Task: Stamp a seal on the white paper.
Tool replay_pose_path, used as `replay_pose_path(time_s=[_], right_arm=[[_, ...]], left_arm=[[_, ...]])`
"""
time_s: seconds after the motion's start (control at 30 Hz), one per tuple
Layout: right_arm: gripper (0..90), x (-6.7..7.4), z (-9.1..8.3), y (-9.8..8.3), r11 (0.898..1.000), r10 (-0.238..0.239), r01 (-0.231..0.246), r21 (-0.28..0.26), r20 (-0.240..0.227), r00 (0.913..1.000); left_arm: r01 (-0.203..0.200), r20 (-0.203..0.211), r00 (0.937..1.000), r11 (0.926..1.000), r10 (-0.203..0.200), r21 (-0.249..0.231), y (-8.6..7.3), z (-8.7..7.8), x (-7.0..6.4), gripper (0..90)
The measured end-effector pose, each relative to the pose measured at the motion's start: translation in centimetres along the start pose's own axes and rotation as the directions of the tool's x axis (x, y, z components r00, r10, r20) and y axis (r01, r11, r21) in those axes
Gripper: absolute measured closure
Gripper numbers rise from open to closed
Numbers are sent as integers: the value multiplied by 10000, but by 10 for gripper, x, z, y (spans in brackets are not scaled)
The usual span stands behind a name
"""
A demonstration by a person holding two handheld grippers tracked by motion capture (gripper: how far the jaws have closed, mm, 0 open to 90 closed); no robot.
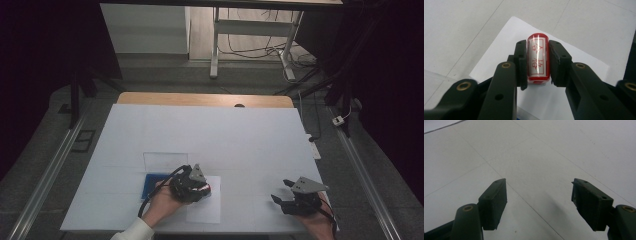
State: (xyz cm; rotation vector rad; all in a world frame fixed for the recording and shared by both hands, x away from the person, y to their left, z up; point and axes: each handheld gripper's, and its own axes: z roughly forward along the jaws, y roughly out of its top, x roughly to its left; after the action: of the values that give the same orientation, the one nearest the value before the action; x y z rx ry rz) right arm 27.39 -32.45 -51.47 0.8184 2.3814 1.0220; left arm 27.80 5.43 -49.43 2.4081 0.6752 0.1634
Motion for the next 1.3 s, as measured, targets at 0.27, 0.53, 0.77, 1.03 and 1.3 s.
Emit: replay_pose_path(time_s=[0.27,0.53,0.77,1.03,1.3], right_arm=[[281,0,0,0,10000,-5,5,4,-4,10000],[281,1,-1,1,10000,-4,4,3,5,10000],[280,2,-1,2,10000,-67,67,25,6,10000],[280,1,-1,2,10000,-48,48,7,-2,10000],[281,1,0,1,10000,-23,23,3,-13,10000]], left_arm=[[50,33,10000,9998,-51,218,3,0,0,706],[57,-60,10000,9977,-53,678,6,4,-1,709],[10,-135,9999,9978,-1,656,5,5,-2,711],[-80,-200,9998,9979,93,638,5,5,-3,711],[-133,-220,9997,9979,148,639,5,5,-4,712]])
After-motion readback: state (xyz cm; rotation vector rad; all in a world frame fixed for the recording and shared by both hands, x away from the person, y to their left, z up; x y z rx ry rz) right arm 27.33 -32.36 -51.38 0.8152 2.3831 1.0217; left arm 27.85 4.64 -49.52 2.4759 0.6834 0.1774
